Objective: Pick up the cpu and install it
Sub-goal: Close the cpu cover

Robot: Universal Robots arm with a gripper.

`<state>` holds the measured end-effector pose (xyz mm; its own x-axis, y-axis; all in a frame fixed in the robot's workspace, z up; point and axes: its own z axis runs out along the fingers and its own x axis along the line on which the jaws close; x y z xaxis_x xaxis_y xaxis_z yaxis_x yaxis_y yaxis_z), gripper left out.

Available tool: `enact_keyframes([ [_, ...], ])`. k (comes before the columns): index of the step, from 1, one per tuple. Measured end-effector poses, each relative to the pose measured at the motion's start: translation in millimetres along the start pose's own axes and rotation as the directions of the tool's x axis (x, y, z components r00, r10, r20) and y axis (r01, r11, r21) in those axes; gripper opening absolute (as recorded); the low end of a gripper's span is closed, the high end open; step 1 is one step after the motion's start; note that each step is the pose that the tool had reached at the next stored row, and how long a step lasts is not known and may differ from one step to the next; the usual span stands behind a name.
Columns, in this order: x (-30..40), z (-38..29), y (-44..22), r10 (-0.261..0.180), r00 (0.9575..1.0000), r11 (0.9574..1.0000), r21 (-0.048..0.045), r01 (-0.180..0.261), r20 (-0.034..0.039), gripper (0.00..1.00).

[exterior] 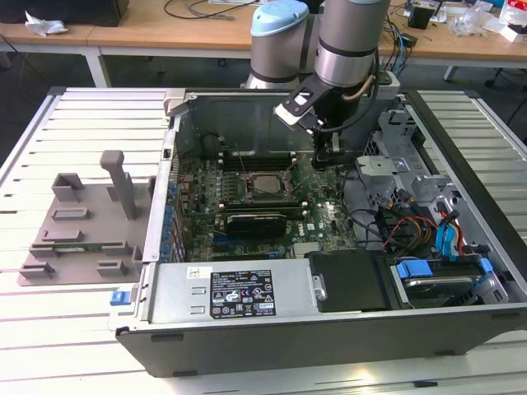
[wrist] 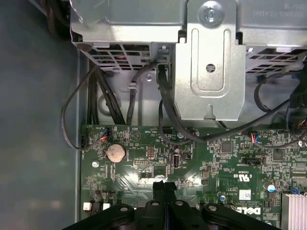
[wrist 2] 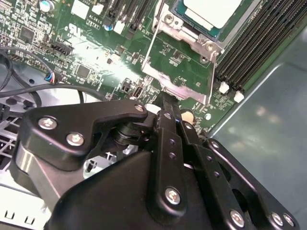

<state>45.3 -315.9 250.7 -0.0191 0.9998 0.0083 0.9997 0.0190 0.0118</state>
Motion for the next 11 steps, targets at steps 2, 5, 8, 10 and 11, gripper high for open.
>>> enact_keyframes([
  [2, 0.0, 0.0, -0.4, 0.000, 1.0000, 1.0000, 0.0000, 0.000, -0.0001, 0.11],
  [5, 0.0, 0.1, -1.8, 0.000, 1.0000, 1.0000, -0.0001, 0.000, -0.0002, 0.11],
  [8, 0.1, 0.0, -7.7, 0.000, 1.0000, 1.0000, 0.0000, 0.000, -0.0002, 0.11],
  [10, 0.2, 0.0, -9.8, 0.000, 1.0000, 1.0000, -0.0001, 0.000, -0.0002, 0.11],
  [11, 0.2, -0.1, -12.3, 0.000, 1.0000, 1.0000, -0.0002, 0.000, -0.0002, 0.11],
])
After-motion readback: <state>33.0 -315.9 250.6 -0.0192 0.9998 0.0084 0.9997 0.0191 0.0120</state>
